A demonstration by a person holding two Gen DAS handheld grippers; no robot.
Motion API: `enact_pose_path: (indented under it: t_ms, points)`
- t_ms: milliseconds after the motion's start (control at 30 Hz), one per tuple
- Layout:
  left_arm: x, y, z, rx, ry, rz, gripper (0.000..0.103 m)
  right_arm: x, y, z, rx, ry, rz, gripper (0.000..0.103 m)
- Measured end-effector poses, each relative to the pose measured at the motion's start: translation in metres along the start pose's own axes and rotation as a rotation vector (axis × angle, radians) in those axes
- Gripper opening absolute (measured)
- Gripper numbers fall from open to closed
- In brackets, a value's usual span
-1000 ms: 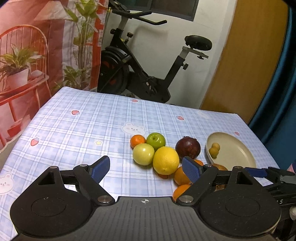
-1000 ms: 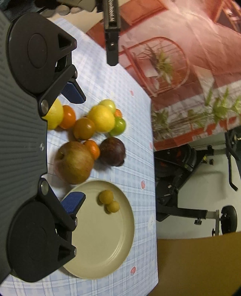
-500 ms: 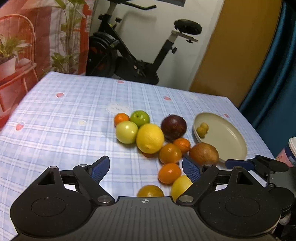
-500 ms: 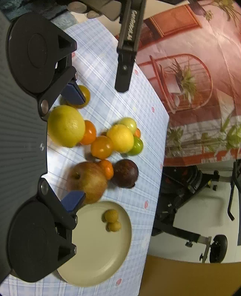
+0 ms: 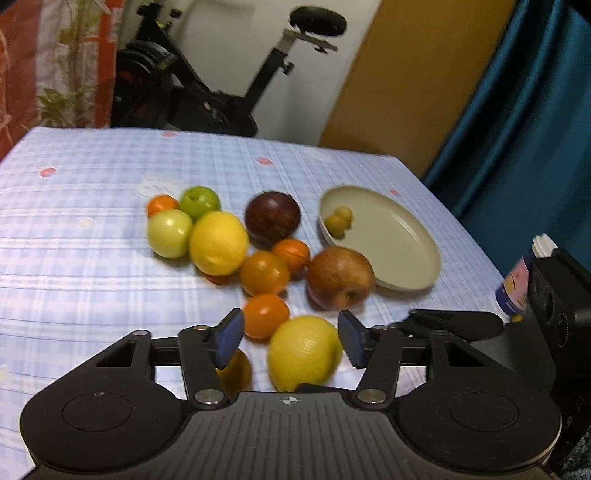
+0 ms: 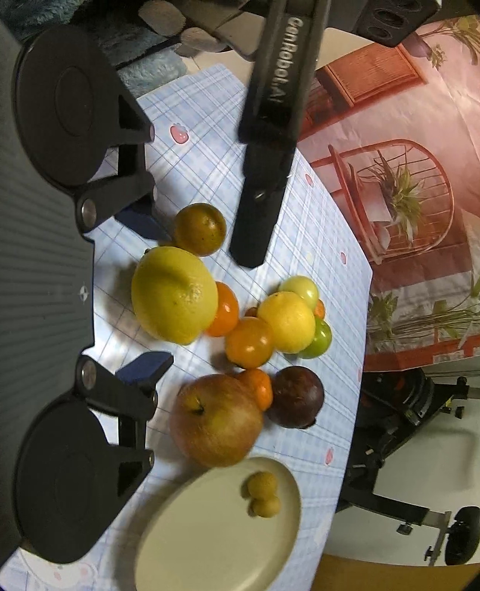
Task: Organize fruits
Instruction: 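Close the left tool around a yellow lemon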
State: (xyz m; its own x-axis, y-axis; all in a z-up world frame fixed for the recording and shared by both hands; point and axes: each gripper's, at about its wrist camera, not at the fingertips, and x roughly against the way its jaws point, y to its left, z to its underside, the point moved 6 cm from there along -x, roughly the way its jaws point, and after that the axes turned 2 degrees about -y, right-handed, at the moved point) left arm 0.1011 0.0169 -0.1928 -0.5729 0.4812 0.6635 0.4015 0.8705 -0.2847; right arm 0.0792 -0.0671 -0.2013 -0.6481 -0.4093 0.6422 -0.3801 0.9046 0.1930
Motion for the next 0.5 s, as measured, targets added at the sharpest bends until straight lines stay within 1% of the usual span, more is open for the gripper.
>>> enact_pose_path:
  t_ms: [200, 500]
  points:
    - [-0.017, -0.003, 0.009, 0.008, 0.055, 0.027, 0.057, -0.006, 0.001, 0.004, -0.003, -0.003, -0.012, 0.065]
    - [-0.037, -0.002, 0.014, 0.018, 0.095, 0.038, 0.058, -0.012, -0.002, 0.008, -0.031, -0.012, -0.033, 0.065]
